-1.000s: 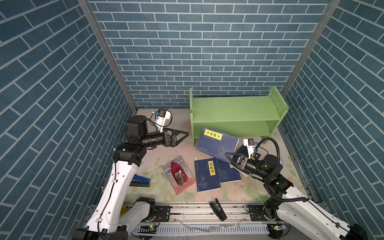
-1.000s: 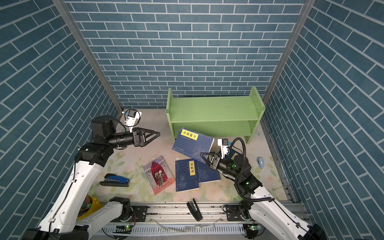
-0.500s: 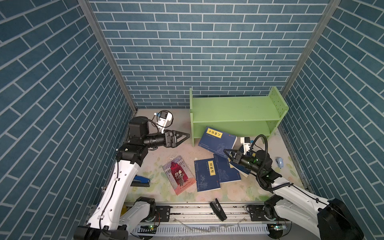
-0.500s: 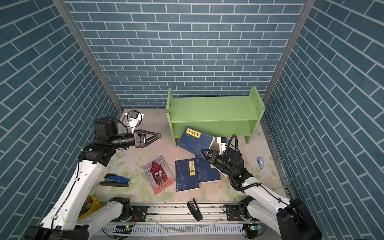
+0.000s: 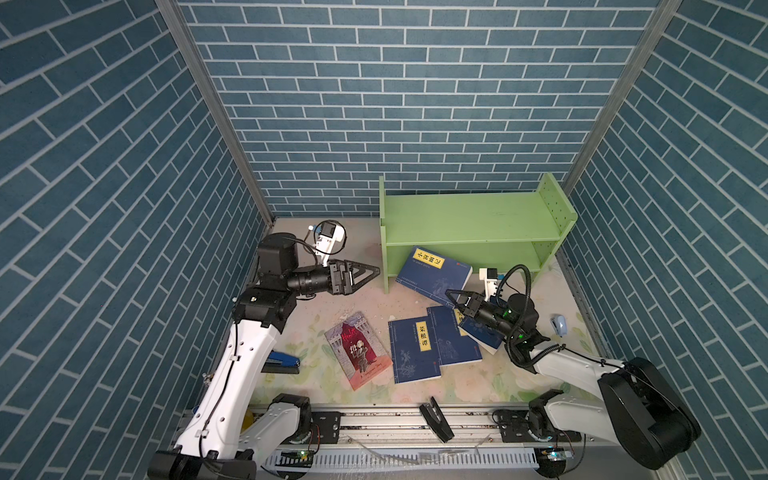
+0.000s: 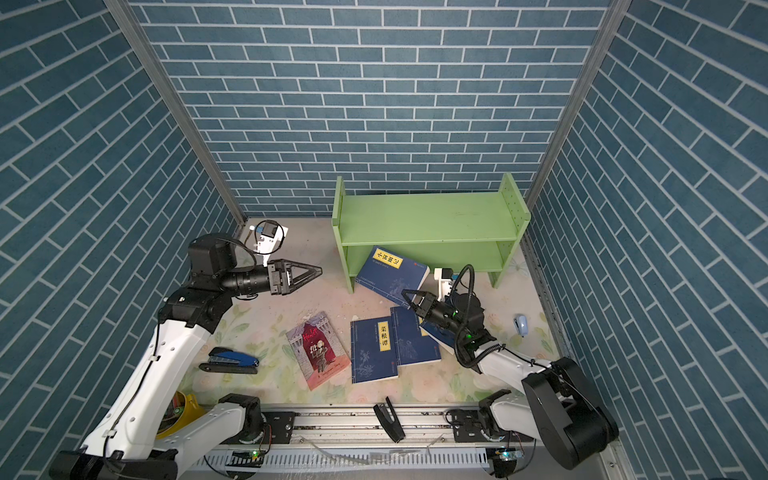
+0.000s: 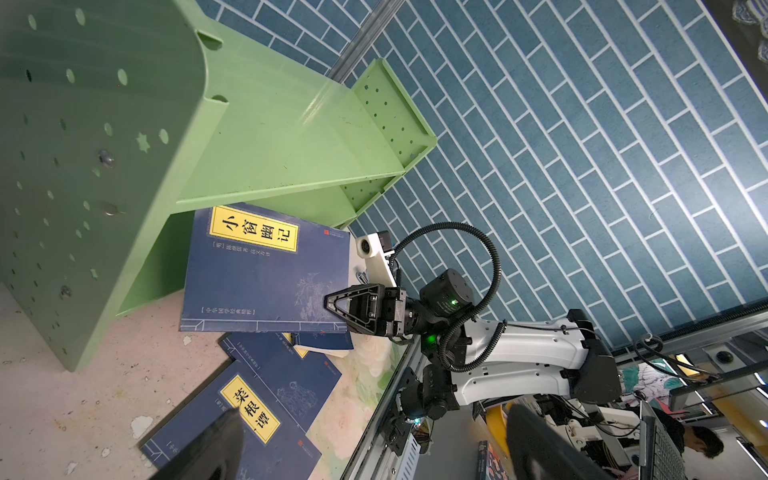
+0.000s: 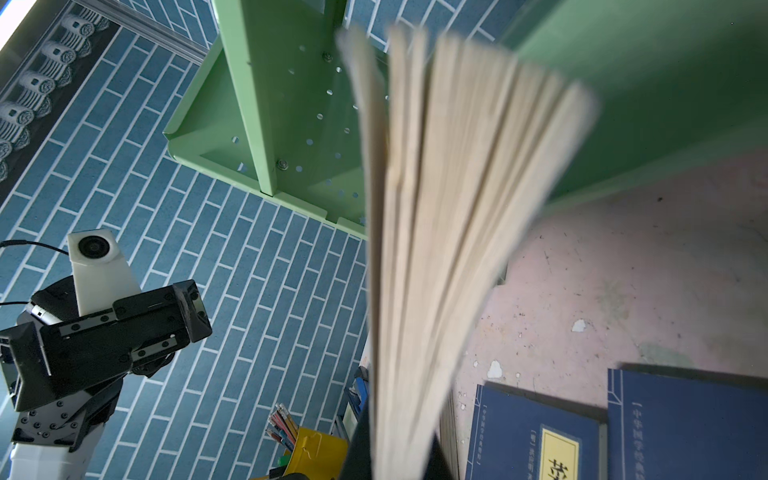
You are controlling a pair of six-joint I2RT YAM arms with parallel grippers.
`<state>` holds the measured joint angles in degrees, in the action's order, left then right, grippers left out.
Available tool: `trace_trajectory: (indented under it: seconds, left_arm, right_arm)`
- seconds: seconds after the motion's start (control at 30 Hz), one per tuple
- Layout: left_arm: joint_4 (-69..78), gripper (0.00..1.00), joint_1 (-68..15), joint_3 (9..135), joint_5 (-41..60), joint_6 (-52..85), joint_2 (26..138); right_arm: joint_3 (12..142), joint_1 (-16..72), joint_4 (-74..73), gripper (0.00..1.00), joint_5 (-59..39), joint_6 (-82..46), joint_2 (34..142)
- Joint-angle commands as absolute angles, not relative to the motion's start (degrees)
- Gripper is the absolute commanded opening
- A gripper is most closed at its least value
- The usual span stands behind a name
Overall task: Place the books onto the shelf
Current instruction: 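Carry the book with the right gripper onto the green shelf's lower level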
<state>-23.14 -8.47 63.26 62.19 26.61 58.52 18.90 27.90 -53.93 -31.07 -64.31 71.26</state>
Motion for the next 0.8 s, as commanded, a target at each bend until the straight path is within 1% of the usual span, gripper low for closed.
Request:
trace_trajectory:
  seconds: [0.0, 0.27, 0.43, 0.53, 0.67, 0.77]
  left_arm:
    - [-21.7, 1.0, -8.17, 62.45, 63.33, 26.57, 58.46]
    - [-21.46, 1.0, -8.17, 62.14, 63.28, 26.45, 58.43]
    - [-21.95, 1.0, -8.17, 62.57, 63.54, 26.46, 58.24]
    - [-22.06, 1.0, -8.17, 62.75, 63.63, 26.46, 58.18]
    - [-22.41, 1.0, -8.17, 63.11, 63.8, 26.16, 58.1]
    - [-22.25, 1.0, -8.17, 63.19, 63.81, 26.19, 58.25]
  right_arm:
    - [22.52, 27.1, -60.09, 0.0, -35.05, -66.03, 73.29]
    - [25.43, 24.88, -62.87, 0.0, -38.02, -68.3, 78.04]
    - [25.19, 24.67, -69.83, 0.0, -39.53, -72.29, 81.32]
    - [24.57, 24.58, -70.24, 0.0, -40.59, -73.4, 81.74]
    - [23.82, 24.58, -66.6, 0.0, -43.86, -74.36, 78.85]
    - [24.44, 24.53, -55.1, 0.0, -46.93, -70.79, 72.96]
